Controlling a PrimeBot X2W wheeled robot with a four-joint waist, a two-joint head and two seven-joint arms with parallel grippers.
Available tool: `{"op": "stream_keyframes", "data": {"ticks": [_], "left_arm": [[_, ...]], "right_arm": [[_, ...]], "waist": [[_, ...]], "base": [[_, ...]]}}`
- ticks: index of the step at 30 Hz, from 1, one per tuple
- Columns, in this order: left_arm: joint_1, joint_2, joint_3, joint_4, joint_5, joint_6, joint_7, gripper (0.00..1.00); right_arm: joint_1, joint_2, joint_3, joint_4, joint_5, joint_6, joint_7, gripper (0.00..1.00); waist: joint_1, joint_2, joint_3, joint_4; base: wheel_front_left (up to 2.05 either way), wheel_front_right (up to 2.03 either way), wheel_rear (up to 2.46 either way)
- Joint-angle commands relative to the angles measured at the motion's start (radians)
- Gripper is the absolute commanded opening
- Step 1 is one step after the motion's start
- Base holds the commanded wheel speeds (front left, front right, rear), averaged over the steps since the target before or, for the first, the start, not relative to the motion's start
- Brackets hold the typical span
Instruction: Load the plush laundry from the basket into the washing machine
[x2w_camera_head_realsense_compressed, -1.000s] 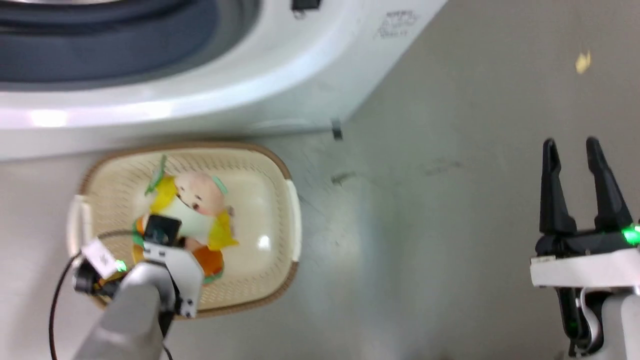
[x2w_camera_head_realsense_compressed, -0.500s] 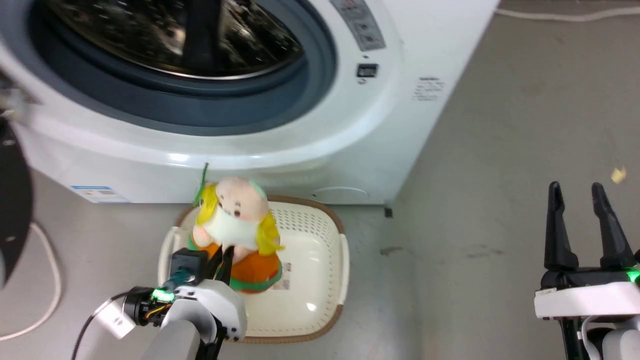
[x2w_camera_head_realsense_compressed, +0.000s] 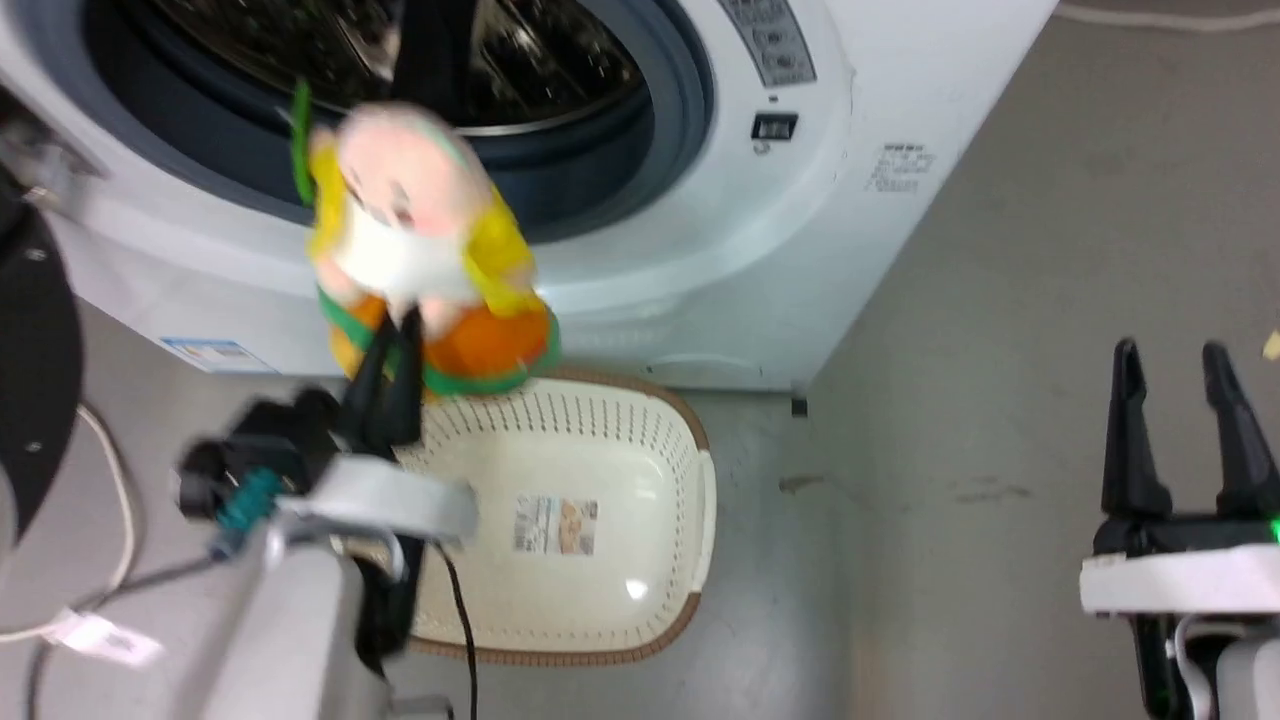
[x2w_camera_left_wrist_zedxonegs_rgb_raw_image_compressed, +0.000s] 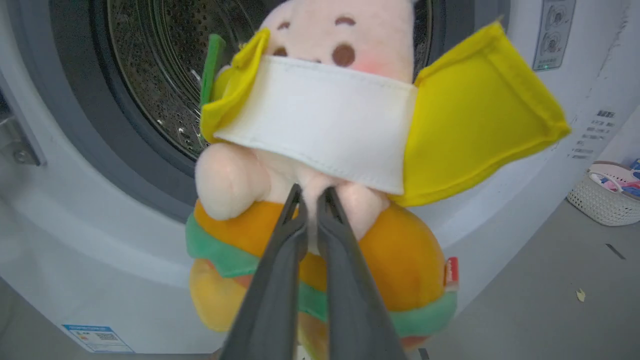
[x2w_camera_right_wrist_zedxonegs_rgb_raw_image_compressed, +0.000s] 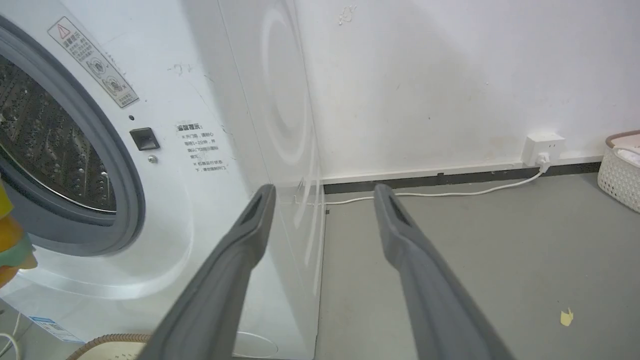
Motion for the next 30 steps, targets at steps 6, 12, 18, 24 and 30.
{"op": "stream_keyframes", "data": {"ticks": [6,12,18,24,30], "left_arm": [[-0.182,0.051,0.034,-0.014,0.002,-0.013,0.014,0.00],[-0.417,0.138,0.062,0.009,0.017,-0.014,0.141,0.00],[-0.688,0.255,0.068,0.109,0.050,-0.037,0.277,0.00],[-0.915,0.327,0.032,0.271,0.105,-0.048,0.370,0.00],[-1.008,0.351,0.001,0.453,0.129,-0.052,0.447,0.00]], "right_arm": [[-0.073,0.000,0.005,-0.024,0.013,-0.001,-0.005,1.00],[-0.133,0.000,0.017,-0.045,0.035,-0.001,-0.005,1.00],[-0.179,0.000,0.020,-0.048,0.071,-0.001,-0.005,1.00],[-0.211,0.000,0.035,-0.037,0.100,-0.001,-0.005,1.00],[-0.223,0.000,0.043,-0.032,0.115,-0.001,-0.005,1.00]], "waist": [[0.0000,-0.0001,0.144,-0.061],[0.0000,-0.0001,0.285,-0.122],[0.0000,-0.0001,0.398,-0.173],[0.0000,-0.0001,0.462,-0.208],[0.0000,-0.0001,0.474,-0.225]], "base": [[0.00,0.00,0.00],[0.00,0.00,0.00],[0.00,0.00,0.00],[0.00,0.00,0.00],[0.00,0.00,0.00]]}}
